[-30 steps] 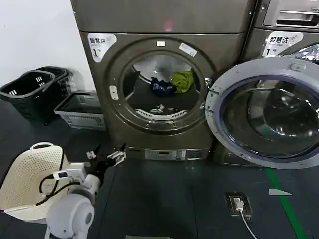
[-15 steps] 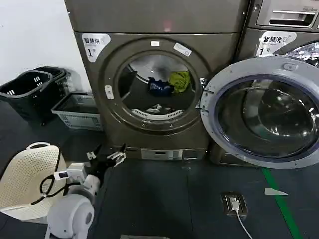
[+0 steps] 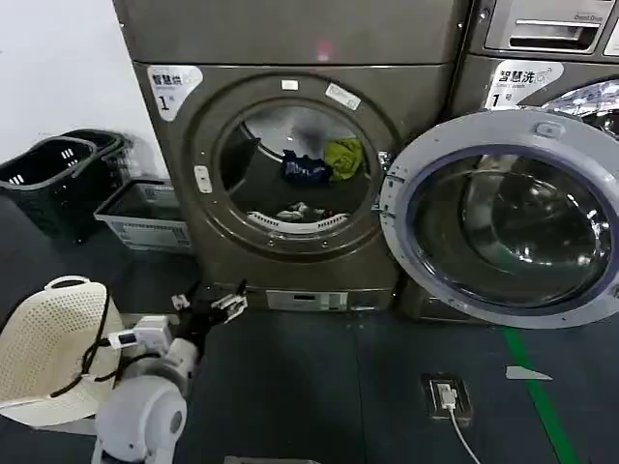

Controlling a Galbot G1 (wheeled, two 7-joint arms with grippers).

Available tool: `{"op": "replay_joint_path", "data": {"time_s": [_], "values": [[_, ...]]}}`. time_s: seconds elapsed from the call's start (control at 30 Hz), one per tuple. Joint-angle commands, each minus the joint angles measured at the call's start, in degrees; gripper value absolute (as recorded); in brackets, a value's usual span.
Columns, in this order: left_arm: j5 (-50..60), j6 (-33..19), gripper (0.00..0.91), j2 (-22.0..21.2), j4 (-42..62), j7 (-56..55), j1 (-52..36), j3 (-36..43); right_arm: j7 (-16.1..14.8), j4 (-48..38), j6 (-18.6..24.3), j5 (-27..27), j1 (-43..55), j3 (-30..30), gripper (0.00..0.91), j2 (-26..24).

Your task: Grasp the clothes from the dryer.

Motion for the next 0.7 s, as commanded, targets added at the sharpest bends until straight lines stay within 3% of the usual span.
{"op": "replay_joint_path", "data": {"time_s": [0.03,0.7], "values": [[0.19,2.80,0.907,0.02,-0.04,0.01,0.01,-0.06,-0.02,0.03,0.00,0.01,-0.06,0.00,0.907,0.07],[0.27,2.80,0.907,-0.08,-0.13,0.13,0.04,0.00,-0.10,0.11,0.08,0.06,0.14,-0.10,0.907,0.27]]}}
